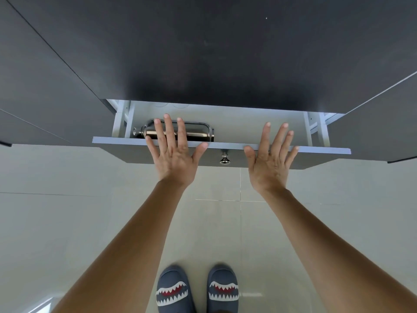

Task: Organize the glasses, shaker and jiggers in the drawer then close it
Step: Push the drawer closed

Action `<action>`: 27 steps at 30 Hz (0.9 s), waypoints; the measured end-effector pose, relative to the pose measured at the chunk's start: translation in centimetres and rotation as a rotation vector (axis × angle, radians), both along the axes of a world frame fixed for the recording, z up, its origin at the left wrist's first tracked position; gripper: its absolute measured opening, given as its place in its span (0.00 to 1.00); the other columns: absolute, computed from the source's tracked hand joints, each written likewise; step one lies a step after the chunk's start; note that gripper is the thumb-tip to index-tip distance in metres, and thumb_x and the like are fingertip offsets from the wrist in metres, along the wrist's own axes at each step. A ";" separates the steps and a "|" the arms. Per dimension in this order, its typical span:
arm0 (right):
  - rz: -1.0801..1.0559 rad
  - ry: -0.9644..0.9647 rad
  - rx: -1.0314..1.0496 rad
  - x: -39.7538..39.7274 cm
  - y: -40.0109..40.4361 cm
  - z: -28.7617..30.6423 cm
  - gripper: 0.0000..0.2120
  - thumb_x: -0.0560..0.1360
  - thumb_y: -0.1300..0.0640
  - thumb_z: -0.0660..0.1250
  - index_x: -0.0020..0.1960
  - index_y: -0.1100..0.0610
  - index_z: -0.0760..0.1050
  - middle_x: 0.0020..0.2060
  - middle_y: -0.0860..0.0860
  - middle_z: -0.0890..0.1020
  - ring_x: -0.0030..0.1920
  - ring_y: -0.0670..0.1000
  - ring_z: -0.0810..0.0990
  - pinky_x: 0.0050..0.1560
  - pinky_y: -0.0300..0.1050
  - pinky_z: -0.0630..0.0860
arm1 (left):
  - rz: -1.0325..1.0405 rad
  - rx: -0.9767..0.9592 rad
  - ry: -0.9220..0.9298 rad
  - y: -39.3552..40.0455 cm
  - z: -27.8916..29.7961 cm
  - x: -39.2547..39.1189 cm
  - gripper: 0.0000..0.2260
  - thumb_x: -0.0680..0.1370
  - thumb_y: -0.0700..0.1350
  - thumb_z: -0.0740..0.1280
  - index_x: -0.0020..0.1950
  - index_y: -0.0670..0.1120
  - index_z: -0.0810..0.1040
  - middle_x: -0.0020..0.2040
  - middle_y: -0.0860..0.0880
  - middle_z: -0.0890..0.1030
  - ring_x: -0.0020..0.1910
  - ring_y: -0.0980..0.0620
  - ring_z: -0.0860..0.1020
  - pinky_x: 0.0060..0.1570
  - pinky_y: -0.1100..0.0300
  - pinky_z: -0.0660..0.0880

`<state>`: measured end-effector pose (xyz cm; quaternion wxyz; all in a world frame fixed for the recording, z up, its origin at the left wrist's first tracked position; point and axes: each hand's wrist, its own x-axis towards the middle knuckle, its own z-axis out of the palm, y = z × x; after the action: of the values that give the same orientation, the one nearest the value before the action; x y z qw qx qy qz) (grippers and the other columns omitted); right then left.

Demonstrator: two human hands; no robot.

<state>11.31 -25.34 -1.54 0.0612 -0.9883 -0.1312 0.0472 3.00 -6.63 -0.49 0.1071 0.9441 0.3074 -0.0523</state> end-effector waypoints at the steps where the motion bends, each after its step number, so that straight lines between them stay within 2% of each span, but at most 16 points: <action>1: -0.007 -0.013 0.000 0.4 0.2 -0.1 0.34 0.78 0.36 0.41 0.77 0.52 0.39 0.77 0.61 0.42 0.77 0.63 0.42 0.74 0.63 0.42 | 0.013 0.005 0.000 0.0 0.0 0.4 0.39 0.75 0.69 0.41 0.79 0.47 0.41 0.80 0.43 0.40 0.78 0.42 0.39 0.74 0.39 0.42; 9: -0.220 -0.064 0.100 1.8 2.8 -0.6 0.43 0.74 0.32 0.40 0.77 0.63 0.44 0.76 0.66 0.47 0.77 0.65 0.47 0.74 0.60 0.53 | 0.220 -0.010 0.015 -0.5 0.2 3.2 0.44 0.74 0.70 0.42 0.78 0.38 0.39 0.79 0.40 0.40 0.79 0.42 0.40 0.75 0.41 0.45; 15: -0.334 -0.065 0.166 3.2 4.5 -0.4 0.48 0.70 0.29 0.35 0.76 0.64 0.41 0.77 0.64 0.45 0.77 0.62 0.45 0.75 0.58 0.52 | 0.334 -0.034 -0.024 -0.9 0.1 5.3 0.44 0.76 0.70 0.45 0.78 0.38 0.41 0.79 0.40 0.42 0.79 0.43 0.42 0.75 0.40 0.47; 21: -0.417 -0.117 0.183 4.8 6.0 -0.8 0.51 0.68 0.28 0.33 0.76 0.65 0.43 0.77 0.64 0.48 0.78 0.60 0.48 0.74 0.57 0.55 | 0.424 -0.043 -0.081 -0.7 -0.1 7.2 0.45 0.76 0.70 0.48 0.78 0.37 0.41 0.79 0.39 0.43 0.79 0.42 0.43 0.75 0.40 0.47; 27: -0.504 -0.117 0.284 5.8 7.4 -1.5 0.53 0.67 0.27 0.33 0.76 0.68 0.43 0.77 0.65 0.48 0.77 0.61 0.50 0.74 0.54 0.59 | 0.538 -0.103 -0.104 -0.7 -0.2 8.9 0.48 0.74 0.72 0.49 0.77 0.34 0.41 0.78 0.35 0.43 0.79 0.39 0.44 0.76 0.42 0.46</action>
<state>17.11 -17.92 -3.05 0.2011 -0.9723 0.1100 -0.0457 11.91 -7.28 -0.68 0.1806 0.8233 0.5380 0.0109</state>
